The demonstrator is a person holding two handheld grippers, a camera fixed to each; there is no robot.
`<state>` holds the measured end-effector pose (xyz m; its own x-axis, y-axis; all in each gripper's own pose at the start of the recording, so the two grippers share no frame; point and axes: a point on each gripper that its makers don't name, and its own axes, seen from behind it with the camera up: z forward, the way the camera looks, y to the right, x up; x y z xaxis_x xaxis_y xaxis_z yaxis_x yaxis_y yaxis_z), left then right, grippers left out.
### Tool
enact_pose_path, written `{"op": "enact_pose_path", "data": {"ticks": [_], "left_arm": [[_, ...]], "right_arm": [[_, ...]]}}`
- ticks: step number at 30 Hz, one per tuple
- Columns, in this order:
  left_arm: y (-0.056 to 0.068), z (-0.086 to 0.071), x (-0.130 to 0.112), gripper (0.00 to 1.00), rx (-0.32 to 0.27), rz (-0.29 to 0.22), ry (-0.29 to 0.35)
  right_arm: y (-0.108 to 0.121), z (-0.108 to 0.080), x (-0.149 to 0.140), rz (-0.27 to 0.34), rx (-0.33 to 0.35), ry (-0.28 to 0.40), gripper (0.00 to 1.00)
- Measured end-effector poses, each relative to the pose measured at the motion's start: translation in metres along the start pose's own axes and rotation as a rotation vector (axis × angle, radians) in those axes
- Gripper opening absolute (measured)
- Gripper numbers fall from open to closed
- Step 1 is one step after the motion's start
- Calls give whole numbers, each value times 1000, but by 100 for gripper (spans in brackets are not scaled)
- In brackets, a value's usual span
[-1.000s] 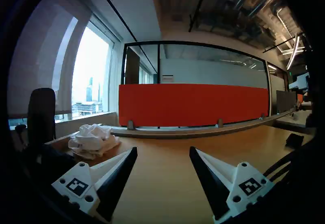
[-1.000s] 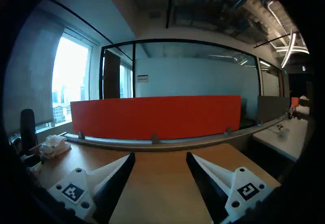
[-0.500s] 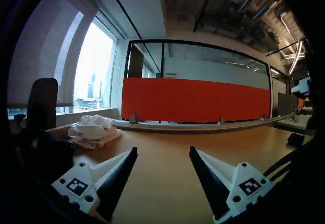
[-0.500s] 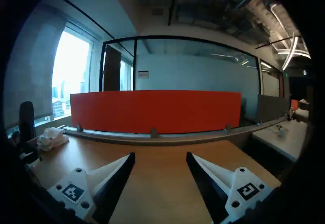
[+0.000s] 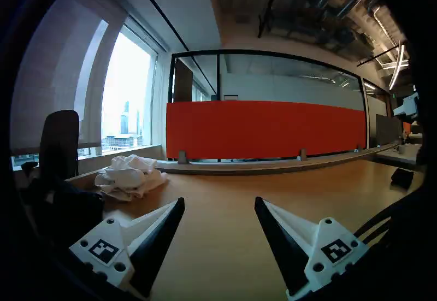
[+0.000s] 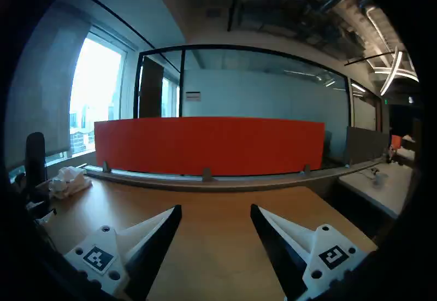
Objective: Fold towel
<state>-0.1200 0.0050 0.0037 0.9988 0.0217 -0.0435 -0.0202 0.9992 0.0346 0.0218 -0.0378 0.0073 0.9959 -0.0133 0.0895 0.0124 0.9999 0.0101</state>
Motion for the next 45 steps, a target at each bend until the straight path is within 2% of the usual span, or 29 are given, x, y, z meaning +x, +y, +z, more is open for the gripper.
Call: {"op": "enact_pose_path", "data": {"ticks": [14, 26, 38, 45], "left_arm": [[2, 1, -1, 95, 0, 4, 0], [3, 2, -2, 95, 1, 4, 0], [3, 1, -3, 95, 1, 4, 0], [4, 1, -3, 95, 1, 4, 0]], "right_arm": [[2, -3, 8, 8, 8, 25, 97], [8, -7, 23, 11, 8, 95, 97], [37, -6, -6, 47, -4, 131, 97], [55, -4, -24, 103, -8, 155, 97]]}}
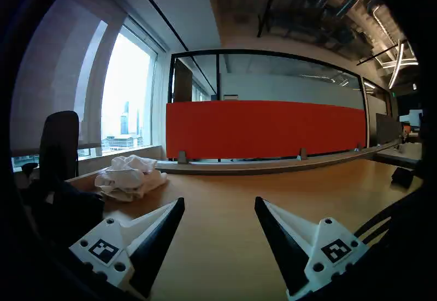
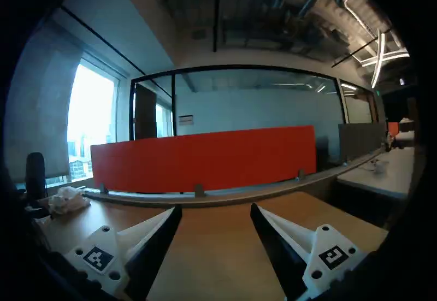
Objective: Fold towel
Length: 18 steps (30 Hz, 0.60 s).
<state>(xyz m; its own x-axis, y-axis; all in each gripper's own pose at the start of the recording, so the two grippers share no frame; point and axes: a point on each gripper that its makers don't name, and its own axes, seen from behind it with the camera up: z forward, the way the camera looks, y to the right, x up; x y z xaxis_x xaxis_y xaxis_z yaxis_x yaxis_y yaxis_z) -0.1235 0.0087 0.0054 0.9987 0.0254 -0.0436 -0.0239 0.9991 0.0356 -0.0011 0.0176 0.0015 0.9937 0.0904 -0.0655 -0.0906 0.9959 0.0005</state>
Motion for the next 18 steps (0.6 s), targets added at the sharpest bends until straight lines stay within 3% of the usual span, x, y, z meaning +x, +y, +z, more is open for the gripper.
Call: {"op": "enact_pose_path", "data": {"ticks": [11, 18], "left_arm": [[0, -1, 0, 95, 0, 0, 0], [0, -1, 0, 95, 0, 0, 0]], "right_arm": [[-3, -1, -40, 48, 36, -16, 97], [0, -3, -64, 26, 34, -33, 97]]}}
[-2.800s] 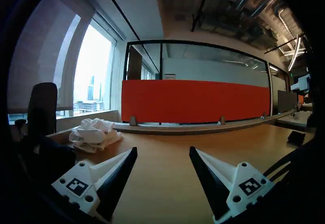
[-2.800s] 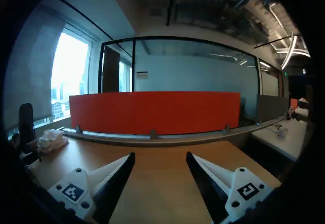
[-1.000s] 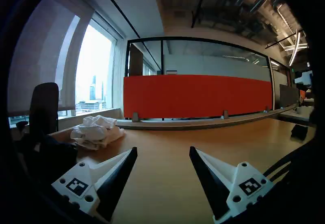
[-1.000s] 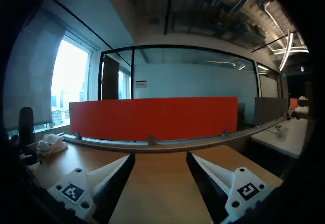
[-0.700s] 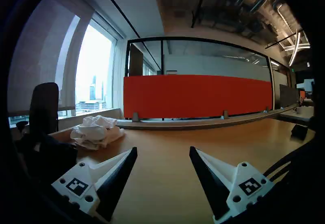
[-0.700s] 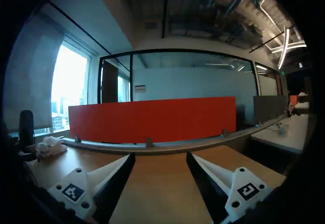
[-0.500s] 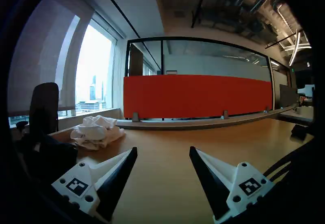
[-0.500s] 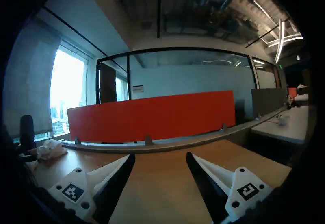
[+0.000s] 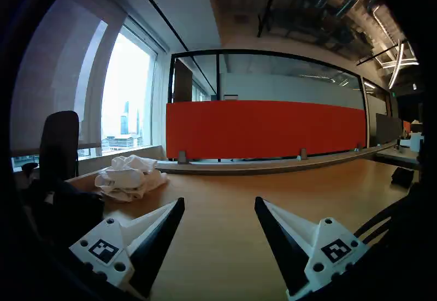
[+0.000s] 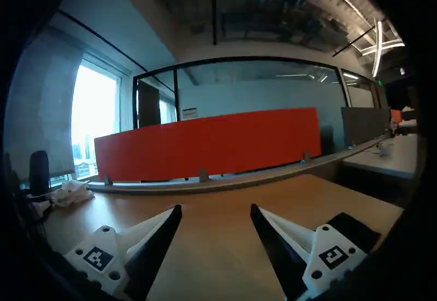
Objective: Fold towel
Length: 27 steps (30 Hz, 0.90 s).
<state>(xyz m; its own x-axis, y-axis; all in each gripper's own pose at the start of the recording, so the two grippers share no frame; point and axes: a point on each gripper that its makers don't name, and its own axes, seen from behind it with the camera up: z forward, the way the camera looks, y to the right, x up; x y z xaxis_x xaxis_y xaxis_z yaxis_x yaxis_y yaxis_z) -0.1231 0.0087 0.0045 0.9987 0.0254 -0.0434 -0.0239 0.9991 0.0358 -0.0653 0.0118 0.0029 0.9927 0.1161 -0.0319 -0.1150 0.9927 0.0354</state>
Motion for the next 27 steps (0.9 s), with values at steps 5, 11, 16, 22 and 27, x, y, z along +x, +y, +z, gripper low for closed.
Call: {"op": "enact_pose_path", "data": {"ticks": [5, 11, 16, 22, 27], "left_arm": [[0, 0, 0, 95, 0, 0, 0], [0, 0, 0, 95, 0, 0, 0], [0, 0, 0, 95, 0, 0, 0], [0, 1, 0, 95, 0, 0, 0], [0, 0, 0, 95, 0, 0, 0]], "right_arm": [[4, -1, -13, -37, -7, -4, 97], [5, 0, -22, -69, -8, 6, 97], [5, -1, -29, -72, -7, 3, 97], [6, -1, -32, -84, -13, -4, 97], [7, 0, -35, -109, -17, -4, 97]]}}
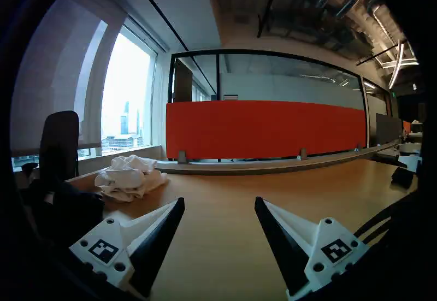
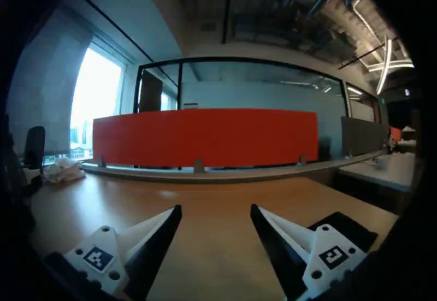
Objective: Fold towel
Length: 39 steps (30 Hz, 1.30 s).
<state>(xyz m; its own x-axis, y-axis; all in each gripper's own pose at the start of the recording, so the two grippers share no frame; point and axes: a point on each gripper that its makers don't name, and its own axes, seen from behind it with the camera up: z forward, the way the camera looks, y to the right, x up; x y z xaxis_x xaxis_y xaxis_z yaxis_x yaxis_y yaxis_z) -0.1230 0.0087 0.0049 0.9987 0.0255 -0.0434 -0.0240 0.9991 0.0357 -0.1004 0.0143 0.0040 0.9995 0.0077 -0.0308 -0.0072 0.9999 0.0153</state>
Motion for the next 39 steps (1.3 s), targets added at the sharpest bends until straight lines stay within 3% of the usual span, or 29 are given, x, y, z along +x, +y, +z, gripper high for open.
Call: {"op": "enact_pose_path", "data": {"ticks": [39], "left_arm": [[0, 0, -1, 95, 0, 0, 0]], "right_arm": [[-7, 0, -3, -10, 13, -5, 98]]}}
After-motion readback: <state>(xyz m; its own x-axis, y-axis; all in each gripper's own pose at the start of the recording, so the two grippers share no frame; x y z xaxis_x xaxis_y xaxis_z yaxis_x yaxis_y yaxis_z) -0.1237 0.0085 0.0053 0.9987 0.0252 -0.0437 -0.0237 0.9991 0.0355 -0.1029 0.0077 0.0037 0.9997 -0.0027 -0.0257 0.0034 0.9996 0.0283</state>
